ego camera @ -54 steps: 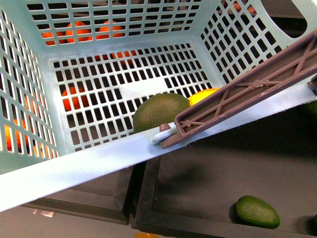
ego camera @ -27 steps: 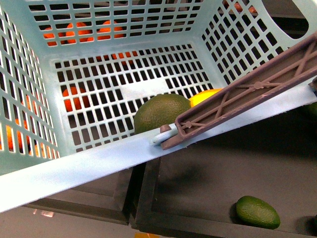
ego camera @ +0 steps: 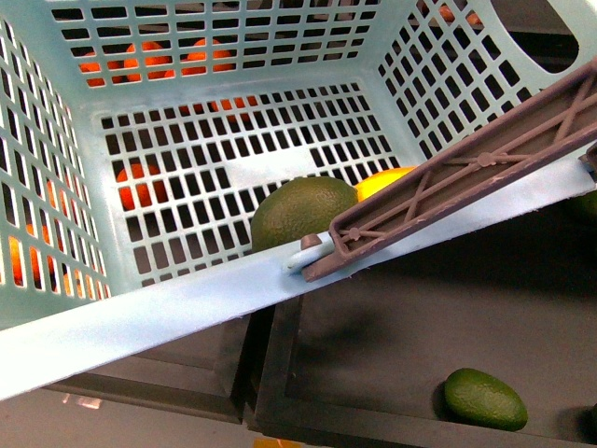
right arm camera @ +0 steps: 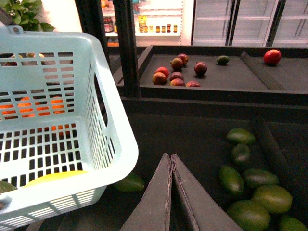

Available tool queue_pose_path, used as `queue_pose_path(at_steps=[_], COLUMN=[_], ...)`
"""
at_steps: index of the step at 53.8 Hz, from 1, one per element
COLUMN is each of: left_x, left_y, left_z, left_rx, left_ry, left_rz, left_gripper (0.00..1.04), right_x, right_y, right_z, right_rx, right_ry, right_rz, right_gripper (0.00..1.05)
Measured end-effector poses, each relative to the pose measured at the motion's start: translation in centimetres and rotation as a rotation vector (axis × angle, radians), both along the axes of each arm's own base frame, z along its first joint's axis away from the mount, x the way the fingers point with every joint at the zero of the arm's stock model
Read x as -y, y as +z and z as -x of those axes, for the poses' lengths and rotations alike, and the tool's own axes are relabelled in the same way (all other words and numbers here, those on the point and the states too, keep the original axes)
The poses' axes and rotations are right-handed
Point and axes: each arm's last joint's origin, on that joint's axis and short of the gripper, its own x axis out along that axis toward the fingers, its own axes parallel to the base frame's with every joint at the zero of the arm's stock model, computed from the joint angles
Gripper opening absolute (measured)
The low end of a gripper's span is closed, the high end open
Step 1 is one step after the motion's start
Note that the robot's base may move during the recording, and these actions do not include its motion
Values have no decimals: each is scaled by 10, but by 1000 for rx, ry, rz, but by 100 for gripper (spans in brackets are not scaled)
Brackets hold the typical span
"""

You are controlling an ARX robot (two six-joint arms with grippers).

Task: Pick mango and avocado into basket

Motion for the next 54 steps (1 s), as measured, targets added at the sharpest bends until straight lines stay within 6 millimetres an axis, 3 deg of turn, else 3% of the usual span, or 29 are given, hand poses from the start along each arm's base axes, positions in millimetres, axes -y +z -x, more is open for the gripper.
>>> queue_pose_path(at_steps=[46, 54], left_x=[0, 0], left_y=[0, 0], left_z=[0, 0], left_rx=[-2, 0], left_ry=[-2, 1], left_rz=[2, 0], left_gripper=[14, 14], right_x=[0, 0], right_y=[-3, -3], right_z=[20, 20], right_rx=[-4, -3], right_ry=[-2, -2], right_rz=[0, 2], right_gripper=[2, 29])
